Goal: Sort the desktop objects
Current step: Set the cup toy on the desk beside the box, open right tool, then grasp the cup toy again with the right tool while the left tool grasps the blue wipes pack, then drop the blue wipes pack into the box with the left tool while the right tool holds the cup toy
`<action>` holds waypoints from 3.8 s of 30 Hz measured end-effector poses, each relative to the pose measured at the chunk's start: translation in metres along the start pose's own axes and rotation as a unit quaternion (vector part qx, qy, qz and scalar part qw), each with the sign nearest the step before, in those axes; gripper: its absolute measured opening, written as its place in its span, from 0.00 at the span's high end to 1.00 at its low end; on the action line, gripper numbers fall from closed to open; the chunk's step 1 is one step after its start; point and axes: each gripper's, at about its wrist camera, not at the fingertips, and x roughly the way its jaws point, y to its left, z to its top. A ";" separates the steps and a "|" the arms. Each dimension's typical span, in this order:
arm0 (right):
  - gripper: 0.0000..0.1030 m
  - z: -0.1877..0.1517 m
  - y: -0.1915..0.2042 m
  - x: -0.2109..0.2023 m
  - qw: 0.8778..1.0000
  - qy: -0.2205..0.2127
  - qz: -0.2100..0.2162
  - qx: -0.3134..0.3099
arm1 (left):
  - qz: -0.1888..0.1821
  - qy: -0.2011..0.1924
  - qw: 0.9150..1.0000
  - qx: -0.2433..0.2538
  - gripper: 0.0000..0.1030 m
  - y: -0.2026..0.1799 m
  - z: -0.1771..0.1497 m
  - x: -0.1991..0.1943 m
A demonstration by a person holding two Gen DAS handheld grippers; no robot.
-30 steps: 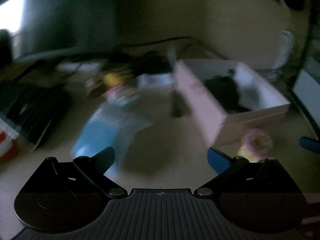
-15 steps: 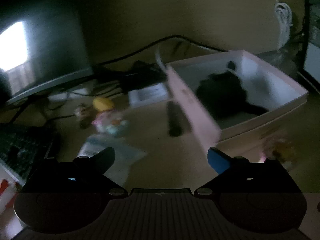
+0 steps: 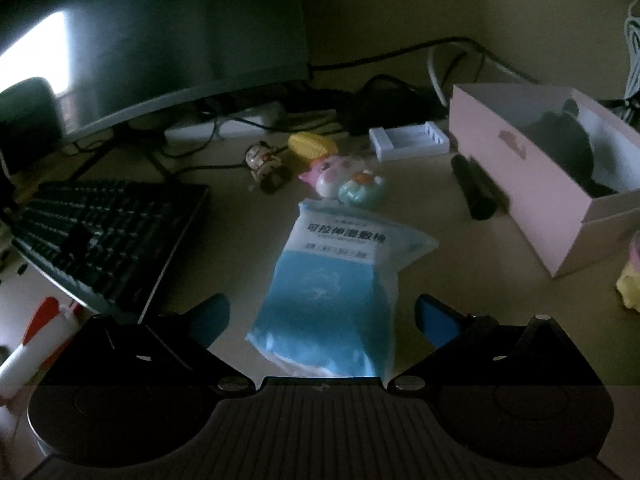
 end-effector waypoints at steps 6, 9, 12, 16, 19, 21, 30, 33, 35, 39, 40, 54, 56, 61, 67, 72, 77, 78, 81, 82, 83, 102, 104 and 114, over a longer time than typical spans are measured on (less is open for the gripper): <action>0.00 0.003 -0.001 0.002 1.000 0.009 -0.002 0.001 | -0.011 0.004 1.000 0.002 0.34 -0.002 0.001 0.004; 0.00 0.001 -0.001 0.002 1.000 0.006 -0.002 0.000 | -0.019 -0.001 1.000 0.011 0.41 -0.007 -0.004 -0.004; 0.00 -0.001 -0.001 0.001 1.000 0.000 -0.002 -0.002 | -0.049 0.004 0.999 0.010 0.42 -0.014 -0.013 -0.020; 0.00 -0.002 -0.001 0.001 1.000 -0.003 -0.002 -0.002 | -0.098 0.010 0.995 0.014 0.42 -0.030 -0.036 -0.052; 0.00 -0.003 -0.001 0.001 1.000 -0.006 -0.002 -0.003 | -0.131 0.015 0.991 0.011 0.39 -0.038 -0.054 -0.075; 0.00 -0.003 -0.001 0.001 1.000 -0.007 0.000 -0.005 | -0.143 0.021 0.990 0.007 0.34 -0.042 -0.065 -0.084; 0.00 0.026 0.010 0.000 0.998 -0.031 0.038 -0.039 | -0.053 0.036 0.998 -0.031 0.14 -0.020 -0.079 -0.094; 0.00 0.039 0.025 0.004 0.995 -0.053 0.051 -0.062 | -0.043 0.044 0.997 -0.053 0.14 -0.009 -0.079 -0.094; 0.00 0.046 0.036 0.010 0.994 -0.059 0.051 -0.078 | -0.047 0.041 0.997 -0.055 0.11 -0.007 -0.078 -0.098; 0.11 0.055 0.052 0.026 0.992 -0.058 0.043 -0.103 | -0.055 0.034 0.997 -0.049 0.08 -0.012 -0.077 -0.104; 0.21 0.055 0.054 0.030 0.992 -0.051 0.044 -0.109 | -0.058 0.034 0.996 -0.050 0.08 -0.013 -0.077 -0.105; 0.46 0.024 0.028 -0.008 0.993 -0.032 0.037 -0.104 | -0.218 0.025 0.975 -0.029 0.07 -0.051 -0.067 -0.124; 0.46 0.017 0.026 -0.017 0.993 -0.034 0.031 -0.112 | -0.250 0.017 0.968 -0.019 0.07 -0.057 -0.066 -0.133; 0.46 0.004 0.019 -0.030 0.992 -0.038 0.022 -0.122 | -0.135 -0.032 0.990 0.010 0.07 -0.060 -0.061 -0.139; 0.46 -0.001 0.015 -0.037 0.993 -0.035 0.028 -0.113 | -0.056 0.021 0.998 0.005 0.07 -0.055 -0.045 -0.092; 0.46 -0.004 0.012 -0.045 0.993 -0.035 0.031 -0.111 | -0.041 0.038 0.998 0.021 0.15 -0.059 -0.045 -0.070; 0.46 -0.006 0.006 -0.054 0.993 -0.037 0.030 -0.109 | -0.052 0.044 0.997 0.023 0.43 -0.062 -0.047 -0.077; 0.46 -0.006 0.004 -0.057 0.993 -0.038 0.030 -0.108 | -0.065 0.047 0.997 0.017 0.44 -0.063 -0.047 -0.083; 0.46 -0.005 -0.003 -0.069 0.992 -0.047 0.030 -0.110 | -0.108 0.047 0.993 0.010 0.44 -0.071 -0.049 -0.102; 0.46 -0.004 -0.005 -0.073 0.992 -0.052 0.028 -0.111 | -0.118 0.042 0.992 0.019 0.44 -0.077 -0.052 -0.111; 0.46 -0.003 -0.007 -0.078 0.992 -0.057 0.027 -0.112 | -0.129 0.038 0.990 0.028 0.44 -0.083 -0.055 -0.120; 0.46 0.010 -0.035 -0.124 0.989 -0.114 -0.004 -0.092 | -0.221 -0.052 0.974 0.013 0.44 -0.138 0.047 -0.130; 0.46 0.012 -0.039 -0.122 0.990 -0.112 -0.008 -0.081 | -0.230 -0.067 0.971 -0.005 0.44 -0.149 0.077 -0.115; 0.46 0.021 -0.051 -0.105 0.993 -0.108 -0.020 -0.050 | -0.191 -0.064 0.979 -0.019 0.09 -0.153 0.085 -0.061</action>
